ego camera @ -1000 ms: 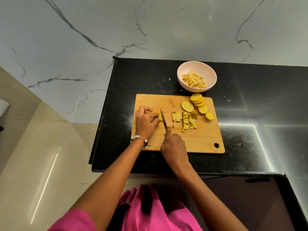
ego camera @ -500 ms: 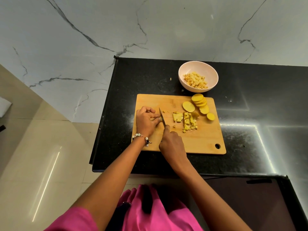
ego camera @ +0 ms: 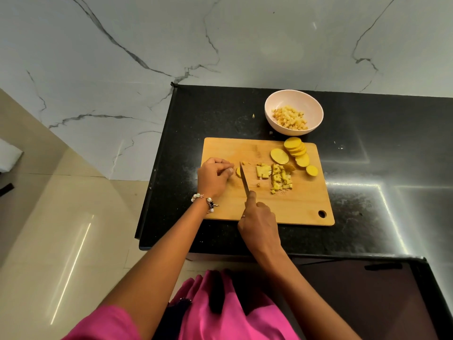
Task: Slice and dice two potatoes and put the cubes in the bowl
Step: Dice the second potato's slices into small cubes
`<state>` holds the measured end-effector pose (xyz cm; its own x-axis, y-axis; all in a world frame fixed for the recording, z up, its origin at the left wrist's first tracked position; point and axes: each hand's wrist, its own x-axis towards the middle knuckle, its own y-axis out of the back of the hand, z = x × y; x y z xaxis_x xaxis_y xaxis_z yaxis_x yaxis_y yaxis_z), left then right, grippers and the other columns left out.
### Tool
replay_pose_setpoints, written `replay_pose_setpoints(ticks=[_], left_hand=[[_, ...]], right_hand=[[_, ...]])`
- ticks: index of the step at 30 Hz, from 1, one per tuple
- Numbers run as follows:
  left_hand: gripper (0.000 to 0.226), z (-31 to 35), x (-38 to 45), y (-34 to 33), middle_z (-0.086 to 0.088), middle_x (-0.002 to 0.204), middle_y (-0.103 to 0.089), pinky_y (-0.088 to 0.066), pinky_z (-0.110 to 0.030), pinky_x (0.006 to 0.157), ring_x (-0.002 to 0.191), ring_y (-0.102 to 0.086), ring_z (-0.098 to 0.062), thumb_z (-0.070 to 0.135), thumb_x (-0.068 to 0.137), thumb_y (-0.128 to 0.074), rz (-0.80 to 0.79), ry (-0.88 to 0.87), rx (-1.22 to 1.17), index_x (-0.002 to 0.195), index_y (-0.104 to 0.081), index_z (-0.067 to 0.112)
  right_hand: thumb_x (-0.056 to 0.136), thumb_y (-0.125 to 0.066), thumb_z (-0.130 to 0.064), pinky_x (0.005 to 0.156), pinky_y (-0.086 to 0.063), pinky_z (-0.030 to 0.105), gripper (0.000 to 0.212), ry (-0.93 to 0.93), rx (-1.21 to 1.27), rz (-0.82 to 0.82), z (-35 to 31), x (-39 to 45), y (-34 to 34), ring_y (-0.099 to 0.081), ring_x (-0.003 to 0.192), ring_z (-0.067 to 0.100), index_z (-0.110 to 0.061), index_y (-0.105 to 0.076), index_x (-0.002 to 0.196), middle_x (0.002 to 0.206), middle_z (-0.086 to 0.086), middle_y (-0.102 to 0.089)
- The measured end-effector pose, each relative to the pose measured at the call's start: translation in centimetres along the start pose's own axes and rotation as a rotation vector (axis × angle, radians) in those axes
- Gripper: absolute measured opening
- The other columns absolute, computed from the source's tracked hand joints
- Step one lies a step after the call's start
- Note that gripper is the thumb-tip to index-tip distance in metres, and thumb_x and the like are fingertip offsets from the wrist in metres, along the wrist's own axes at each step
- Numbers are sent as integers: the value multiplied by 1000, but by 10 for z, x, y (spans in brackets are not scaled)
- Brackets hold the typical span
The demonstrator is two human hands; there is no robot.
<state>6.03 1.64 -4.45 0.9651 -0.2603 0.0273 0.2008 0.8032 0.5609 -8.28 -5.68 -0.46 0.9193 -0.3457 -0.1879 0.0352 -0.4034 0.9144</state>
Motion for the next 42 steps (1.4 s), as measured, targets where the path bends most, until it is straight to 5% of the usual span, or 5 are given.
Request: replay_pose_setpoints(ticks=[7, 19, 28, 39, 42], left_hand=[[17, -3, -7, 7, -2, 104, -69, -48, -15, 77, 90, -61, -8, 13, 88, -62, 201, 95, -134, 102, -72, 11], [16, 4, -1, 4, -1, 104, -69, -39, 3, 63, 78, -57, 1, 11, 88, -62, 159, 121, -156, 100, -72, 13], [16, 7, 2, 1, 1, 102, -69, -36, 5, 61, 74, -54, 5, 8, 87, -62, 114, 110, -134, 99, -73, 12], [18, 34, 9, -11, 2, 101, -70, -48, -11, 74, 90, -63, -10, 8, 88, -60, 51, 84, -156, 99, -73, 14], [18, 52, 26, -24, 0, 101, -70, -50, -22, 84, 90, -62, -9, 12, 89, -61, -41, 50, -129, 102, -72, 14]], right_hand=[[93, -36, -8, 74, -44, 40, 58, -6, 11, 18, -13, 19, -13, -57, 95, 37, -4, -18, 147, 111, 20, -57], [91, -37, -7, 76, -46, 39, 58, -238, 84, 101, 23, 17, -4, -59, 96, 37, -4, -22, 147, 112, 19, -60], [97, -39, -12, 66, -39, 36, 49, -166, 180, 173, 41, 12, 9, -59, 88, 37, -8, -32, 145, 95, 18, -64], [98, -45, -13, 78, -48, 39, 39, -154, 435, 210, 51, 5, 27, -62, 93, 33, -5, -49, 135, 103, 17, -68], [98, -48, -16, 53, -47, 37, 28, -181, 692, 198, 61, 8, 38, -56, 56, 16, -15, -60, 124, 73, 5, -64]])
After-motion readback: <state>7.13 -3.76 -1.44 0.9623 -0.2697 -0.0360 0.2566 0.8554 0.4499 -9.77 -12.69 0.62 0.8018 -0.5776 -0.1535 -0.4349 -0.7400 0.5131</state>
